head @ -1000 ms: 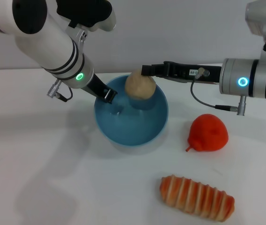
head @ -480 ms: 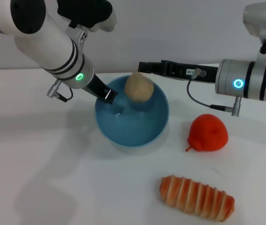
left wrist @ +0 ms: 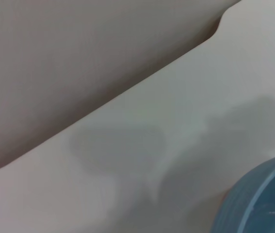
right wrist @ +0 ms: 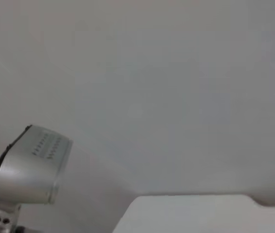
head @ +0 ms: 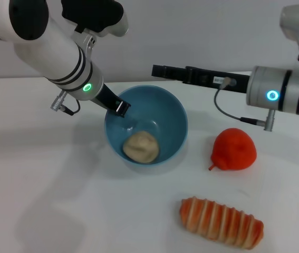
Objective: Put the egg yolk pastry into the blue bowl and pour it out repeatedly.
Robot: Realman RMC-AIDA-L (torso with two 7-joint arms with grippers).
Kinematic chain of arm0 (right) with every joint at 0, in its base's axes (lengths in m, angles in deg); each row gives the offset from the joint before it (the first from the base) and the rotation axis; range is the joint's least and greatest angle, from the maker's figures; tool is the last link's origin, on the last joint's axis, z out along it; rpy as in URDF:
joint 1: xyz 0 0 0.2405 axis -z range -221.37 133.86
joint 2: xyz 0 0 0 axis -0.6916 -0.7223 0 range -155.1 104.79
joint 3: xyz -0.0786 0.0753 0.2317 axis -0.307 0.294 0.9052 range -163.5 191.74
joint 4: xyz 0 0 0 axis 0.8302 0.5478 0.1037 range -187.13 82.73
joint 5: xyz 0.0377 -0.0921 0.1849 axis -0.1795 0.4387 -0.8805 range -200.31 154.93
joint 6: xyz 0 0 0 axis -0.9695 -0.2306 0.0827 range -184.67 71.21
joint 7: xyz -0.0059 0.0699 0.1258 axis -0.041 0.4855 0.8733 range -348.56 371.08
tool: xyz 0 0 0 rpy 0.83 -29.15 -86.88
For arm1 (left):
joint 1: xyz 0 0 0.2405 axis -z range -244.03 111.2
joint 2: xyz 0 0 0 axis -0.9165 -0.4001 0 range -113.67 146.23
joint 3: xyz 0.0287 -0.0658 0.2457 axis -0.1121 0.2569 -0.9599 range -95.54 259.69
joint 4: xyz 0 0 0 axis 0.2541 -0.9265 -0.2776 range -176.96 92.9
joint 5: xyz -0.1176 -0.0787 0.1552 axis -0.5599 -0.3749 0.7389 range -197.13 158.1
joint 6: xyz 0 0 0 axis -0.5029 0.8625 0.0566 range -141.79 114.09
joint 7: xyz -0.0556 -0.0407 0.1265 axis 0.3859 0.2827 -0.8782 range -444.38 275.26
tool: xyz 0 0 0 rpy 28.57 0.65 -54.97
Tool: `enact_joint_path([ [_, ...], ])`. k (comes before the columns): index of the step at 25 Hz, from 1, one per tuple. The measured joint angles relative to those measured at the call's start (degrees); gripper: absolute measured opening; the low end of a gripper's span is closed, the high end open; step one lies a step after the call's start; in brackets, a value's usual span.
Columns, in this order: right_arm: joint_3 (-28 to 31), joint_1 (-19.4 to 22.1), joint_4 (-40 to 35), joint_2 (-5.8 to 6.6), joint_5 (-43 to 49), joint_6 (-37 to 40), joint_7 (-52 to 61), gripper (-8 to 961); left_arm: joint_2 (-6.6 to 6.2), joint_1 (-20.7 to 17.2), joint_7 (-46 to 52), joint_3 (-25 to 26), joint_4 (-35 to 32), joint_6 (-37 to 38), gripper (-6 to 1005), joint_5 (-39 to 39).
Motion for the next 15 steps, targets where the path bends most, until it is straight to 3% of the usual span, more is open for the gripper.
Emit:
enact_joint_path([
  [5,0.3,4.1,-2.5,-0.05,-1.3,-1.8,-9.9,497,-0.07,0.0,-0.1,0.0,0.1,0.6,-1,0.1],
  [11,0.1,10.6,-8.3,-0.09,-4.6,-4.7,-32.9,498,-0.03,-0.3,-2.2,0.1,-0.4,3.1,-1,0.0],
  [15,0.0,12.2,-7.5,-0.28,-9.2,-6.6,-44.4,498,0.08,-0.8,-2.6,0.1,-0.2,4.3,-1,0.0],
])
